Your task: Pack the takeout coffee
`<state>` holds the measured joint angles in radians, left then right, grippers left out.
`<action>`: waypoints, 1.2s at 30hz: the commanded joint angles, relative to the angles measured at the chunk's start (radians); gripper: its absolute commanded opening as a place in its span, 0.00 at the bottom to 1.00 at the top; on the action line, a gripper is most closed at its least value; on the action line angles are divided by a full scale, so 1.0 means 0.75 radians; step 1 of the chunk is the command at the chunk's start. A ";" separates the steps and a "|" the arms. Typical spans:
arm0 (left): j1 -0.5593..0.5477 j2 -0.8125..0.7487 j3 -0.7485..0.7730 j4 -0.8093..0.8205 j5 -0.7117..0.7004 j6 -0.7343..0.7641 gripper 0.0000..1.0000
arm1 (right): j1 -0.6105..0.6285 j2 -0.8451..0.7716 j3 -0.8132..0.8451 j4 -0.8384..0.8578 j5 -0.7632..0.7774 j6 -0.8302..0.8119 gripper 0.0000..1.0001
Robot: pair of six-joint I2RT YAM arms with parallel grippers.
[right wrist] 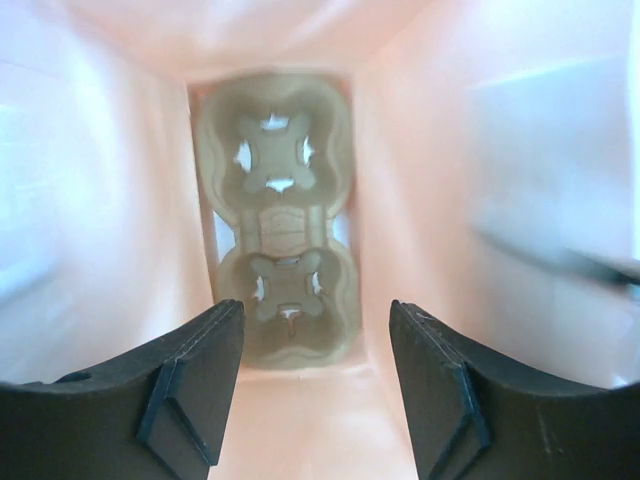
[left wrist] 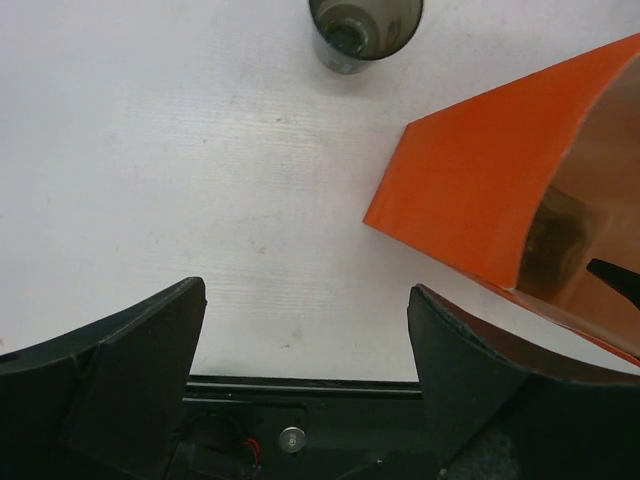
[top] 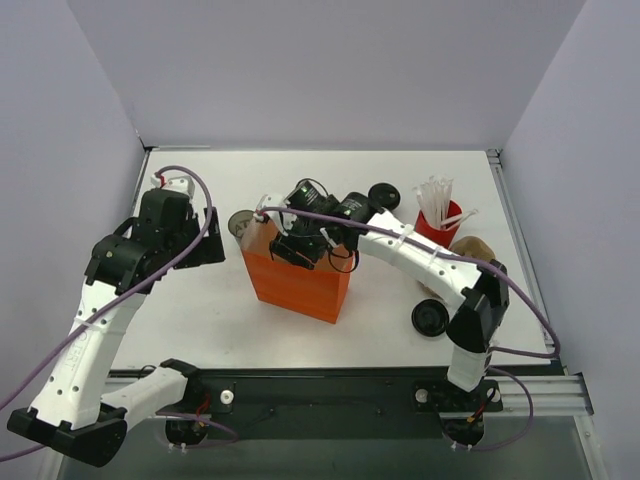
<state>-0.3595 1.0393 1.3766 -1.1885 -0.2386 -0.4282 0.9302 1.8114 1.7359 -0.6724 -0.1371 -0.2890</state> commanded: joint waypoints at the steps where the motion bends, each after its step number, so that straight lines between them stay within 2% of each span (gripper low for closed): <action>1: -0.011 0.009 0.104 0.242 0.130 0.108 0.90 | 0.005 -0.139 0.162 -0.122 0.019 0.109 0.59; 5: -0.020 0.052 0.108 0.378 0.218 0.184 0.84 | 0.005 -0.208 0.260 -0.165 0.005 0.172 0.59; 15: -0.065 0.156 0.030 0.570 0.373 0.250 0.71 | 0.005 -0.351 0.361 -0.159 0.258 0.334 0.59; 23: -0.085 0.232 0.014 0.597 0.398 0.283 0.64 | -0.011 -0.415 0.314 -0.149 0.422 0.385 0.59; 28: -0.101 0.238 -0.058 0.621 0.447 0.262 0.62 | -0.025 -0.444 0.263 -0.134 0.430 0.436 0.58; 30: -0.101 0.242 -0.058 0.597 0.421 0.248 0.56 | -0.031 -0.450 0.256 -0.134 0.443 0.438 0.59; 36: -0.101 0.214 -0.050 0.576 0.365 0.238 0.54 | -0.097 -0.442 0.265 -0.134 0.410 0.481 0.58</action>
<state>-0.4332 1.2247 1.3186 -0.7807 0.0547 -0.2478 0.8925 1.5097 1.9327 -0.7704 0.1505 0.0341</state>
